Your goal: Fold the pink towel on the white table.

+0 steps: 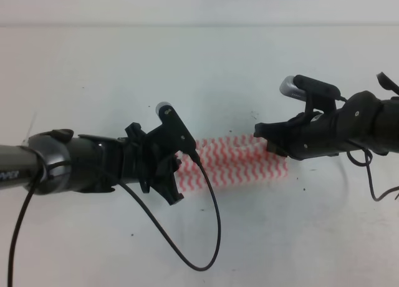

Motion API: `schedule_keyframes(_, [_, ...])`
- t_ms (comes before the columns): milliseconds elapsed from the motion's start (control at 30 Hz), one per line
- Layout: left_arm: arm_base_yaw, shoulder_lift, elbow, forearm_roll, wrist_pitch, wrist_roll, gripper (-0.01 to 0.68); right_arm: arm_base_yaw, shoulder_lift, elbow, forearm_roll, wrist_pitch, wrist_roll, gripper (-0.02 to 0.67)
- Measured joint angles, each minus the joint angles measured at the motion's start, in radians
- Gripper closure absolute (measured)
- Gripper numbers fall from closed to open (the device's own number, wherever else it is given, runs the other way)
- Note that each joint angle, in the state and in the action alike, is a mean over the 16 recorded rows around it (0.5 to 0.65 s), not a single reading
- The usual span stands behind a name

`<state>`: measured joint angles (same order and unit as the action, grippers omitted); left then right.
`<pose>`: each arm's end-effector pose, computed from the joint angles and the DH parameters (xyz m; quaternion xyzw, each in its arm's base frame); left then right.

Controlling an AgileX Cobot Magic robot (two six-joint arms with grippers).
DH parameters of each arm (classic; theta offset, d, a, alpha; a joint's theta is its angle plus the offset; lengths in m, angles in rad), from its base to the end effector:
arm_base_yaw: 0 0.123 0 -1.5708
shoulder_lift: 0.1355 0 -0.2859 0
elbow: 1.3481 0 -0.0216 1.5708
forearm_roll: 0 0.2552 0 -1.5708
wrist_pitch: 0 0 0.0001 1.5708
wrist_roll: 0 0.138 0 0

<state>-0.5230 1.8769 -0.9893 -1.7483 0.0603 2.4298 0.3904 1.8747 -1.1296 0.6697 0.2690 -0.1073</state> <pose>0.3531 -0.2132 0.1156 0.5328 0.7554 0.0027 0.3815 0.3838 0.1826 0.1386 0.0438 0.9355 0.2234 0.2700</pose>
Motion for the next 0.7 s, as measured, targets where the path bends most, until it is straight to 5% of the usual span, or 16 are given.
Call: schedule_keyframes(700, [0.0,0.002,-0.015,0.0,-0.004,0.001,0.677,0.0,-0.002,0.0,0.0,-0.001,0.0,0.665])
